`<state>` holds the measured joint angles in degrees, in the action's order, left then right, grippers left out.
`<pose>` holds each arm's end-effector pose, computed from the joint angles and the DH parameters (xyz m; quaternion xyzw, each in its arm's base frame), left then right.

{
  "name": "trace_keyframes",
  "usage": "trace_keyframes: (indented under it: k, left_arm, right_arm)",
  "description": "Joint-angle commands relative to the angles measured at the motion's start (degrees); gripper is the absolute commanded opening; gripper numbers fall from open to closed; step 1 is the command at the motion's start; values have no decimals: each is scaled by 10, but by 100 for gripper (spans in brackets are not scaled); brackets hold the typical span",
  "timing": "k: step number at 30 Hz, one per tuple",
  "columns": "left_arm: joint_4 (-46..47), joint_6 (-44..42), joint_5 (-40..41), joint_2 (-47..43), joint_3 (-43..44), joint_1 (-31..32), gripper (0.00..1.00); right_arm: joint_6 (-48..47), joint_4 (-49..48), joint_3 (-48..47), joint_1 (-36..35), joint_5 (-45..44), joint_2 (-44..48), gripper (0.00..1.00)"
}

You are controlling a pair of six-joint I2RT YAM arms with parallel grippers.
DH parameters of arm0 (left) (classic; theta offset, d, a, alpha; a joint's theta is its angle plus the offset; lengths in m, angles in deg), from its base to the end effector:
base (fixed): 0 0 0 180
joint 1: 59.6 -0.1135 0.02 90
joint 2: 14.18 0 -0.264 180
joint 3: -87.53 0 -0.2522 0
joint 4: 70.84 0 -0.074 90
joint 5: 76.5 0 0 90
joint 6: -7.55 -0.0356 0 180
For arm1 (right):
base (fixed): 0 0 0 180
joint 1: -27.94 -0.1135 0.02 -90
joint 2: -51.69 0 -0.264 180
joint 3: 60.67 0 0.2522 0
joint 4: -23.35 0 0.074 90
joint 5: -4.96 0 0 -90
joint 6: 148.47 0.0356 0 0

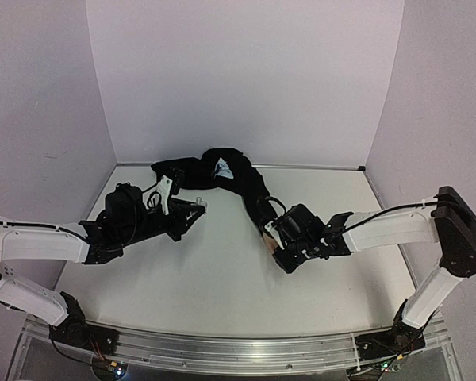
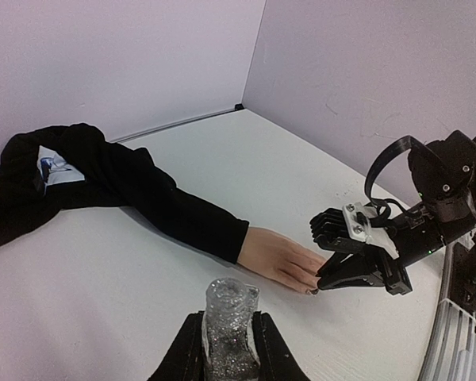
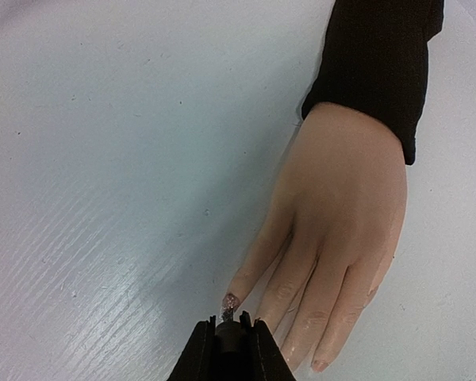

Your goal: Paint the nails

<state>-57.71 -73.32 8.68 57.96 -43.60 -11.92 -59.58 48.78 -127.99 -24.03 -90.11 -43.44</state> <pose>0.1853 -0.2079 0.2459 0.2784 0.7143 -0.3334 0.5487 0.2071 0.2597 0.1711 -0.4111 0.8544 0.0974 0.3025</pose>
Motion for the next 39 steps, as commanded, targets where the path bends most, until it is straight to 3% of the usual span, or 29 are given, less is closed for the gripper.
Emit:
trace_keyframes:
  k: [1, 24, 39]
  left_arm:
    - [14, 6, -5, -21, 0, 0, 0]
    - [14, 6, -8, -22, 1, 0, 0]
    - [13, 4, -4, -22, -3, 1, 0]
  right_arm:
    - [7, 5, 1, -3, 1, 14, 0]
    - [-3, 30, 4, -9, 1, 51, 0]
    - [-7, -5, -29, -8, -1, -1, 0]
